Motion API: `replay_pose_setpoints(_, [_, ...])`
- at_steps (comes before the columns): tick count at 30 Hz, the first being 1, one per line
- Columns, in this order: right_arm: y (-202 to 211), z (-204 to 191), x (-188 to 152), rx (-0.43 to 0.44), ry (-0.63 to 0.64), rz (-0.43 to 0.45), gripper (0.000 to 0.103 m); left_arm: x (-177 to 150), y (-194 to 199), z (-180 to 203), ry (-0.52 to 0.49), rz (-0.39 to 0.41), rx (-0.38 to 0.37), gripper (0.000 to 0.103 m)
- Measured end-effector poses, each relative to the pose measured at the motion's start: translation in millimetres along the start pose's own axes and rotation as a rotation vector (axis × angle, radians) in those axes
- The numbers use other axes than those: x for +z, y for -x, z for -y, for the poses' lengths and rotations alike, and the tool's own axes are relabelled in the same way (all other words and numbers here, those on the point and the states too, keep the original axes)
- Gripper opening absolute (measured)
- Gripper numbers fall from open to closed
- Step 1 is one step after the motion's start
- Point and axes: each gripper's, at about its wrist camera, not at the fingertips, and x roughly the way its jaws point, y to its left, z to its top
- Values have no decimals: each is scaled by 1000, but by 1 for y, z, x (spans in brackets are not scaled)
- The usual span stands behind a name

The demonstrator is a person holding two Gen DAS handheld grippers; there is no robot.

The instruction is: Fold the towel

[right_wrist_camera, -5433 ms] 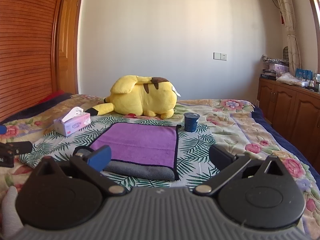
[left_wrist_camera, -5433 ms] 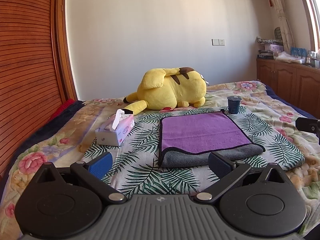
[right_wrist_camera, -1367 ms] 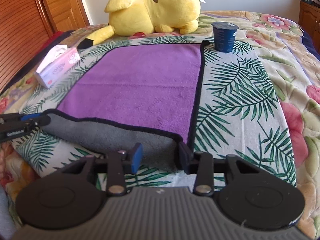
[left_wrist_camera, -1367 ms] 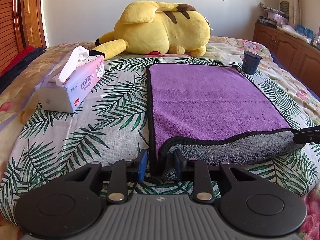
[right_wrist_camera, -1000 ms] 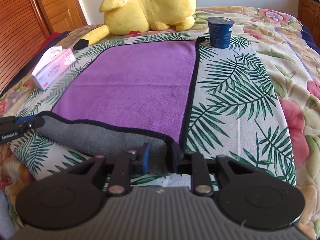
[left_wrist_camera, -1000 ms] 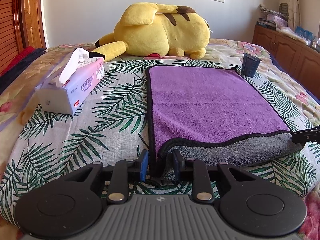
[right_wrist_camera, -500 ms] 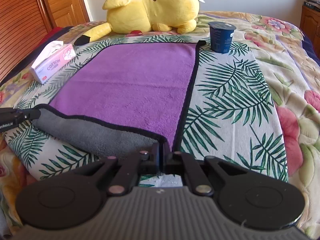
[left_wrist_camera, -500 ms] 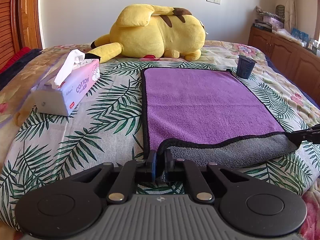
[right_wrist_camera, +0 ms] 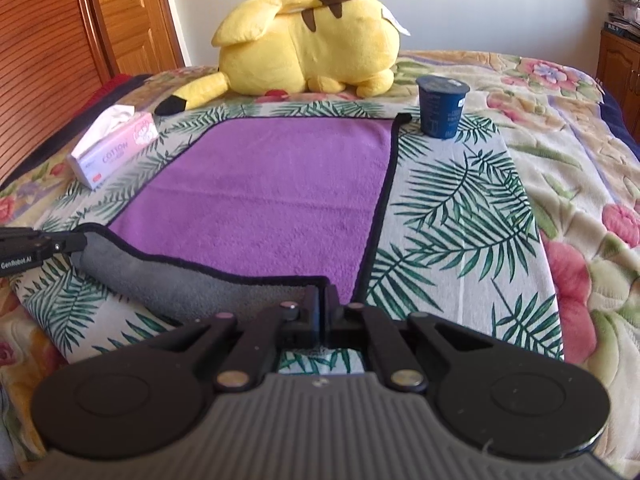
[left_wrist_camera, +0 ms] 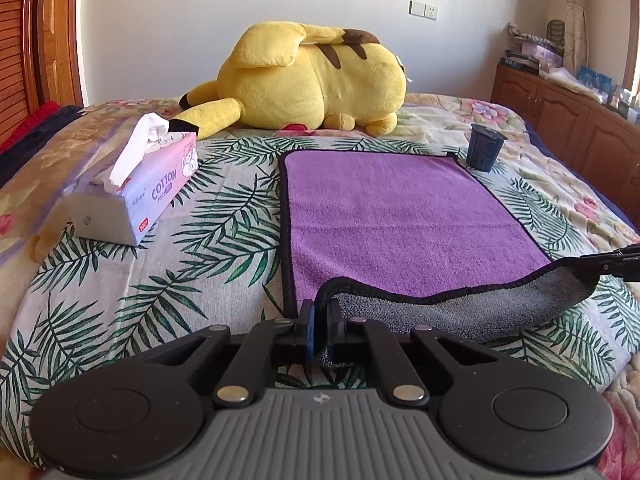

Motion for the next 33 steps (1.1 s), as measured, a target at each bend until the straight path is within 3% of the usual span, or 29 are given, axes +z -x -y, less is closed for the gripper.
replay_pose_setpoints(10, [11, -2, 6, -2, 10, 99, 3, 15, 13, 3, 0, 59, -17, 0])
replay_pose_setpoints(33, [1, -2, 34, -7, 87, 191, 3, 55, -7, 0, -51, 101, -15, 0])
